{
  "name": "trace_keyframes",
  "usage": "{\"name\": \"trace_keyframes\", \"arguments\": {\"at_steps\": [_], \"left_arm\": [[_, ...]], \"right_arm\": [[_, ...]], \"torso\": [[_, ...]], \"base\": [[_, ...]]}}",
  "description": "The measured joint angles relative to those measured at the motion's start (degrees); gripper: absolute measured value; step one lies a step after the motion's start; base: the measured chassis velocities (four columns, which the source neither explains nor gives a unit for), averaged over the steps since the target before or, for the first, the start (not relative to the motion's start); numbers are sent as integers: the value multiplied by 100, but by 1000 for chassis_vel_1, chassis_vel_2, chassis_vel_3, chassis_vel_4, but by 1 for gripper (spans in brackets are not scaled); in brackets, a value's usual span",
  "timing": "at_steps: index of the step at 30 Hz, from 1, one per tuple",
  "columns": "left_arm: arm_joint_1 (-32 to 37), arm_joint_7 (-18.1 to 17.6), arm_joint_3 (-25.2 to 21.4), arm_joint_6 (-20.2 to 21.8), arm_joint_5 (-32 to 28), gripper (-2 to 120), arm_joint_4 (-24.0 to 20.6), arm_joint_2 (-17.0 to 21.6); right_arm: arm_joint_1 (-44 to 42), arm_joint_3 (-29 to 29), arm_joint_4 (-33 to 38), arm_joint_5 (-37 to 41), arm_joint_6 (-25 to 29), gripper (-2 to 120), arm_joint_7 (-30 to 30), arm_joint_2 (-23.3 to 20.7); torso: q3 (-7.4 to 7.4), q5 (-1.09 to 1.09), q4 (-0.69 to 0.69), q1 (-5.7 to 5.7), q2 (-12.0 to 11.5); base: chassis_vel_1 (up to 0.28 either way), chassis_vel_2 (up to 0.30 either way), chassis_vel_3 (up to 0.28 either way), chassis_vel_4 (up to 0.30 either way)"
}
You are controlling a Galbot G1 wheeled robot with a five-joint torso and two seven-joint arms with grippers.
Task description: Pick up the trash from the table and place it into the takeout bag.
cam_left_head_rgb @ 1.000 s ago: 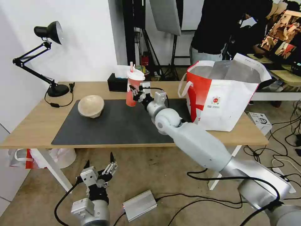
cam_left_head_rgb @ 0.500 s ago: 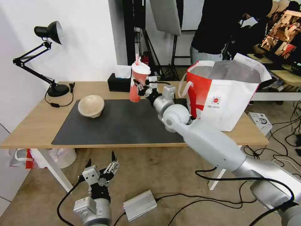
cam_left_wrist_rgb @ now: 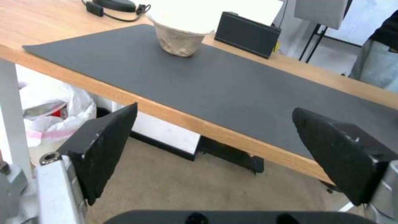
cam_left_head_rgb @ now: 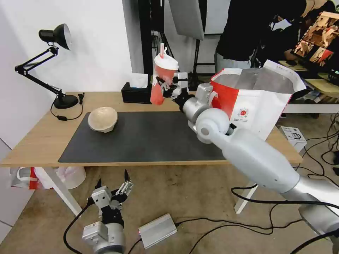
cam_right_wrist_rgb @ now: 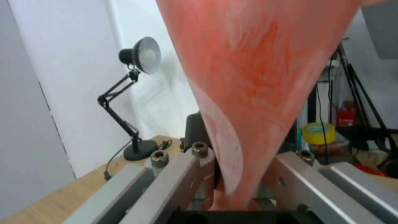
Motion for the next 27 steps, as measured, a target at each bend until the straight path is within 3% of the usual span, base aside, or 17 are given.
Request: {"name": "trace_keyframes", "arguments": {"at_steps": [27], "left_arm": [[18,3,17,4,41,100,-5,40]], "right_arm": [[274,639,257,401,-266,3,38,-970]], "torso": [[0,0,-1,0,0]], "base": [[0,0,0,0]]}}
